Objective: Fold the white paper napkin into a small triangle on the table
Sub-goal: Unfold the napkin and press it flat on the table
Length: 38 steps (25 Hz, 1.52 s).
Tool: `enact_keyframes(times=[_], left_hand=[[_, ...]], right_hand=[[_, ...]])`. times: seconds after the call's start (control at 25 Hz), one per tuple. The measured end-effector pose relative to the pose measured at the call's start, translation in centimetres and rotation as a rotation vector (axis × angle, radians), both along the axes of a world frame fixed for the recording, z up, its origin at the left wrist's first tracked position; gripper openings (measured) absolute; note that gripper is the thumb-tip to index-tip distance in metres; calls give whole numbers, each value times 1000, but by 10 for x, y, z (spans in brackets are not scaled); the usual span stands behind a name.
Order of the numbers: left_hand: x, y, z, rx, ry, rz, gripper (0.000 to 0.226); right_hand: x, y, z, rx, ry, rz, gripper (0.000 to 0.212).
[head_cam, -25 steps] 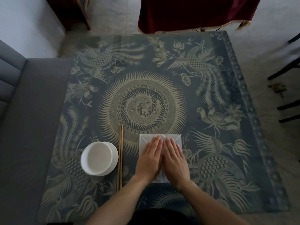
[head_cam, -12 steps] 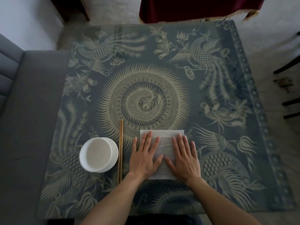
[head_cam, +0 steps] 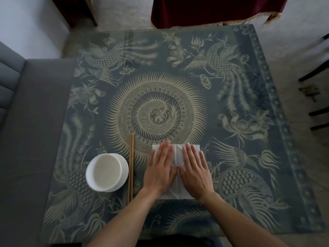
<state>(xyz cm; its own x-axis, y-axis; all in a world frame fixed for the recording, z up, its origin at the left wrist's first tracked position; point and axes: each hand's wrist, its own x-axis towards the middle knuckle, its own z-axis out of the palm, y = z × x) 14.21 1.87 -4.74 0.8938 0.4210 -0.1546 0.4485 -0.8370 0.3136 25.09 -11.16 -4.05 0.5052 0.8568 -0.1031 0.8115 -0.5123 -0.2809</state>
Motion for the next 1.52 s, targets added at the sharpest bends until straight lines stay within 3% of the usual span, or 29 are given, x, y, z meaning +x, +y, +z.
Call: enact_keyframes(times=[0.24, 0.68, 1.0, 1.16, 1.52], left_hand=[[11, 3, -10, -12, 50, -38, 62], [-10, 26, -15, 118, 181, 34, 73], [-12, -21, 4, 40, -49, 49, 65], [-31, -59, -7, 44, 52, 53, 65], [-62, -40, -7, 74, 172, 85, 71]], right_hand=[[8, 16, -11, -72, 30, 49, 59], [35, -6, -24, -159, -67, -89, 82], [-7, -18, -6, -8, -39, -47, 67], [-46, -39, -14, -79, -13, -9, 61], [-27, -68, -19, -167, -11, -108, 82]])
